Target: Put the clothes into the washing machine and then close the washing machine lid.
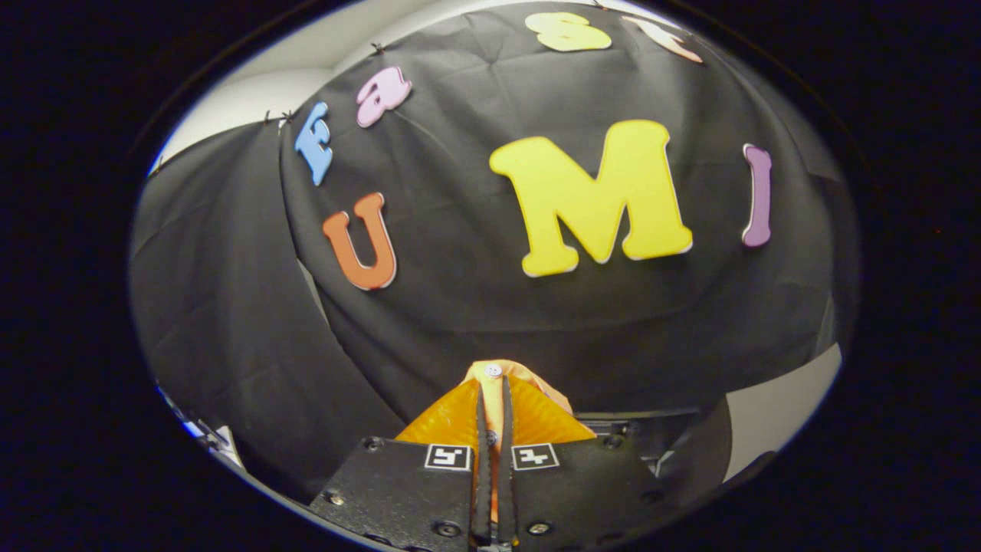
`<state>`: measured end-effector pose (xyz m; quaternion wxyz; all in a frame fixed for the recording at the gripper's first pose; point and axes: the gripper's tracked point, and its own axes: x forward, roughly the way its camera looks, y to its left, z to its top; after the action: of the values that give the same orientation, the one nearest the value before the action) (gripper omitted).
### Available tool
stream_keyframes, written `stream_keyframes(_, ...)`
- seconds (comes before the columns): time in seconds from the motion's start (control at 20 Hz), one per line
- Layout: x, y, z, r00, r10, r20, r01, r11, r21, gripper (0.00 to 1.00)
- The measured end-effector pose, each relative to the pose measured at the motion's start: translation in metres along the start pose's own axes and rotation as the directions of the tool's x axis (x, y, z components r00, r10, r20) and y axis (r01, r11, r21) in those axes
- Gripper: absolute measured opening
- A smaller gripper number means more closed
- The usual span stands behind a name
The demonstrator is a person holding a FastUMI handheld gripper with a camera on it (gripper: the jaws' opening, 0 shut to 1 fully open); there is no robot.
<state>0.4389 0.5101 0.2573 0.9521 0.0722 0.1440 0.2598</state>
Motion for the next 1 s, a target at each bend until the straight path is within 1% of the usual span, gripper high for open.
stream_keyframes(0.25, 0.021, -0.024, -0.070, 0.992, -0.040, -0.120, 0.043, 0.999, 0.022, 0.07)
stream_keyframes(0.45, 0.030, -0.039, -0.113, 0.978, -0.085, -0.192, 0.093, 0.995, 0.032, 0.07)
stream_keyframes(0.6, 0.034, -0.054, -0.143, 0.954, -0.141, -0.263, 0.157, 0.987, 0.042, 0.07)
stream_keyframes(0.65, 0.034, -0.058, -0.157, 0.947, -0.139, -0.289, 0.162, 0.985, 0.055, 0.07)
stream_keyframes(0.8, 0.035, -0.073, -0.192, 0.915, -0.161, -0.369, 0.210, 0.973, 0.098, 0.07)
stream_keyframes(1.0, 0.040, -0.094, -0.231, 0.867, -0.212, -0.451, 0.288, 0.952, 0.106, 0.07)
